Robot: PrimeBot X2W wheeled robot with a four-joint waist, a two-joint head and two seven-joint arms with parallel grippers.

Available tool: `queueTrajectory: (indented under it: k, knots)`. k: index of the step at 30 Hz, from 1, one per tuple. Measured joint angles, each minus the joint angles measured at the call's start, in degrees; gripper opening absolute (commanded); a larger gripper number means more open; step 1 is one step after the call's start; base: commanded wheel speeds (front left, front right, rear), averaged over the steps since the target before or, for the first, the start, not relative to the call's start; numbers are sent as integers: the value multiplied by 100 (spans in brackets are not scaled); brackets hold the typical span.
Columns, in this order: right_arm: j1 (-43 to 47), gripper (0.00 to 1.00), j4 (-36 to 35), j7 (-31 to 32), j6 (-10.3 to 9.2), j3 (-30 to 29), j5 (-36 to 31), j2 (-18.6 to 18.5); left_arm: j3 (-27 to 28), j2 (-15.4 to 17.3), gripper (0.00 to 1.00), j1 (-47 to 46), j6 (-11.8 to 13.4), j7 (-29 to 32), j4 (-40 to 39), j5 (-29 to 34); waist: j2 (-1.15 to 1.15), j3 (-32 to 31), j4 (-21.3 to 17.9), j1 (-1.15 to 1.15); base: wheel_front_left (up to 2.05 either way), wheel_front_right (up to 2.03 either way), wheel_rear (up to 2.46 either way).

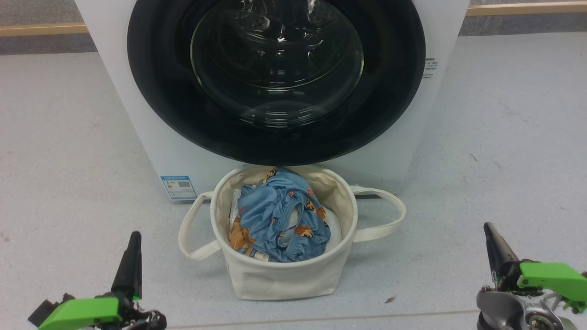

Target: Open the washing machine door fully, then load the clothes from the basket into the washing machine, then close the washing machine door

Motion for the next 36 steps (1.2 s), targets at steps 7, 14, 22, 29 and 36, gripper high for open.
queueTrajectory:
  k: [7,14,22,29,36]
  knots:
    - [0,0,0,0,0,0,0,0,0,-1,0,0,0,0,0,0,0,0,0,0,0,0,0]
    - [0,0,0,0,0,-1,0,1,1,-1,0,0,0,0,0,0,0,0,0,0,0,0,0]
    - [0,0,0,0,0,-3,0,1,1,-1,0,0,0,0,0,0,0,0,0,0,0,0,0]
    - [0,0,0,0,0,-5,0,2,1,-1,0,0,0,0,0,0,0,0,0,0,0,0,0]
    - [0,0,0,0,0,-11,0,2,2,-2,0,0,0,0,0,0,0,0,0,0,0,0,0]
